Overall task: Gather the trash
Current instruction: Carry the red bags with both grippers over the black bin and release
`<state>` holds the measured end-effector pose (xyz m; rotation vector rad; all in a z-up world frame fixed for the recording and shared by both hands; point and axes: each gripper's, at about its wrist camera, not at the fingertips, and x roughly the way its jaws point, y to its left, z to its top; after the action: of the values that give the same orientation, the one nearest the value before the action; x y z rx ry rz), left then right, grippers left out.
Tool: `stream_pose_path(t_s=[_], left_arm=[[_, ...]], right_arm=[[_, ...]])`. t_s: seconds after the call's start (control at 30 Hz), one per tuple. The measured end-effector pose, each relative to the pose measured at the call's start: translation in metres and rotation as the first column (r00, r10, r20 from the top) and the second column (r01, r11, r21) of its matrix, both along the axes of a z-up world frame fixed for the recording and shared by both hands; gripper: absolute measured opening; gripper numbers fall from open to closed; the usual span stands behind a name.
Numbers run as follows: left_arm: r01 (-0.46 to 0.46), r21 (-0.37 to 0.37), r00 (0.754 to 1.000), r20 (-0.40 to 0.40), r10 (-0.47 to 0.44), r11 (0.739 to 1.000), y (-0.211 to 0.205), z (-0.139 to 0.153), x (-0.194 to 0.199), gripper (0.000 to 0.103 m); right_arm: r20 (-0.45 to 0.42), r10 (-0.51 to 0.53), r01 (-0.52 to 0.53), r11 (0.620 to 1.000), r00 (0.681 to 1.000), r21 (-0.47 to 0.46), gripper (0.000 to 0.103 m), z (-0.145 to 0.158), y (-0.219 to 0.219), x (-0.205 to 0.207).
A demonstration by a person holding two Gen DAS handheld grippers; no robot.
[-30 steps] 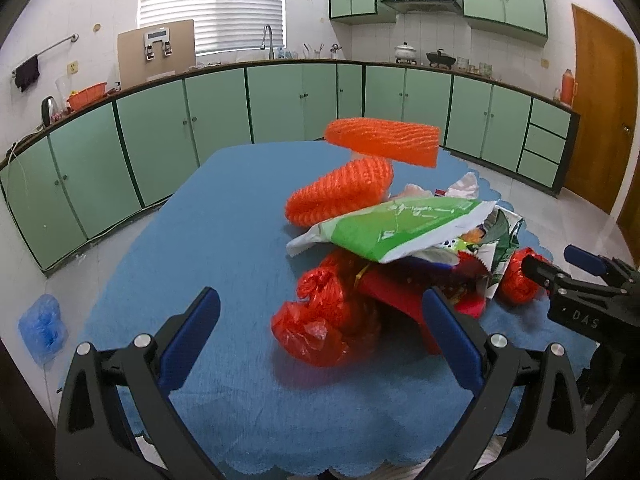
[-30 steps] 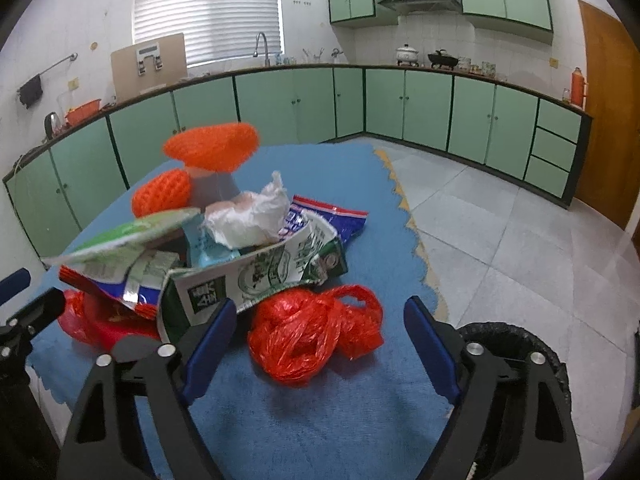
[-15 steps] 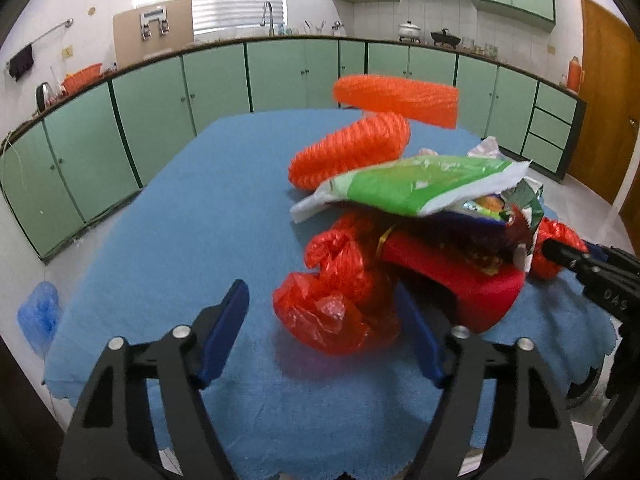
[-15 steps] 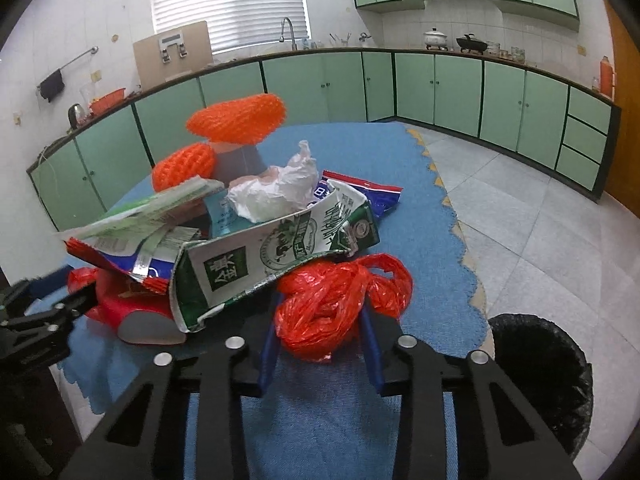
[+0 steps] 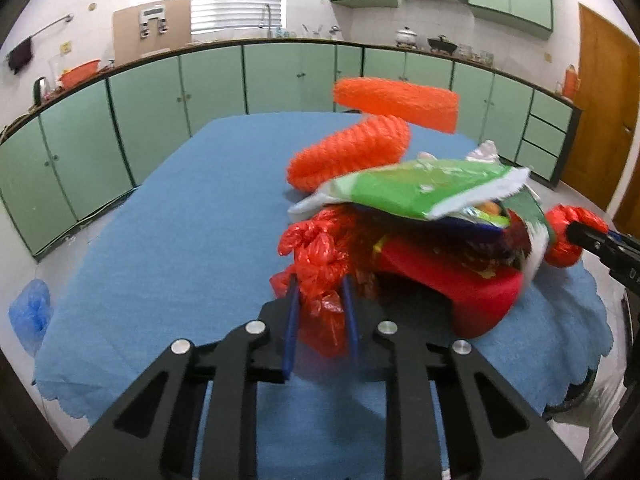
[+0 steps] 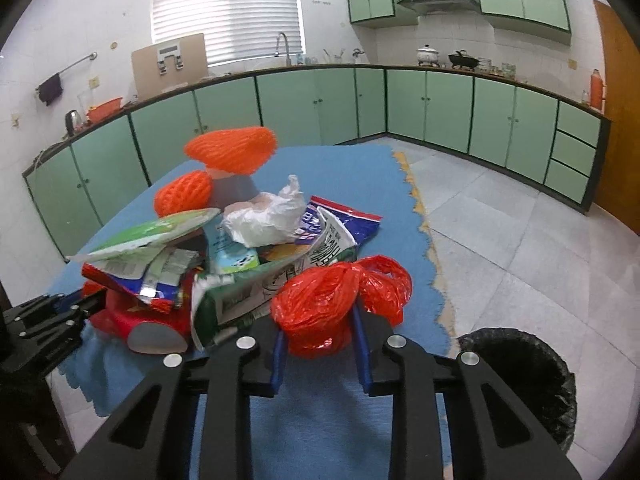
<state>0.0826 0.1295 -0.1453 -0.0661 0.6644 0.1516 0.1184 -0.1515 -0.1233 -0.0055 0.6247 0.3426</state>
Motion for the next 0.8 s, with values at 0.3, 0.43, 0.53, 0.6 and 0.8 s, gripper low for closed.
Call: stream_pose_path(t_s=[0.3,0.43,0.53,0.6,0.8], left_arm=[[-0.084,0.029,0.992,0.097,0.081,0.996,0.012,0.039,-0.01,0.016],[-0.112,0.043,0.984,0.141,0.105,0.993,0.015,0.059,-0.012,0.016],[-0.111,0.037,0.984,0.144,0.104,0.993,0.017,0.065,-0.012,0.016],[-0.09,0.02,0.985,0.149,0.086,0.996,0.012,0.07,-0.014,0.015],[-0.021,0.014,0.979,0.201,0.017,1.0,-0.009,0.089,-0.025,0.014]], right_arm=[[0.068,-0.009,0.008,1.0,0.998,0.022,0.019,0.023,-0.008,-0.007],[0.085,-0.006,0.004,1.0,0.996,0.023,0.017,0.029,-0.011,-0.009],[0.074,-0.008,0.006,0.999,0.997,0.033,0.017,0.027,-0.013,-0.007],[0.072,-0.006,0.004,1.0,0.997,0.029,0.014,0.026,-0.013,-0.007],[0.074,0.01,-0.013,0.999,0.997,0.049,0.004,0.028,-0.015,-0.01]])
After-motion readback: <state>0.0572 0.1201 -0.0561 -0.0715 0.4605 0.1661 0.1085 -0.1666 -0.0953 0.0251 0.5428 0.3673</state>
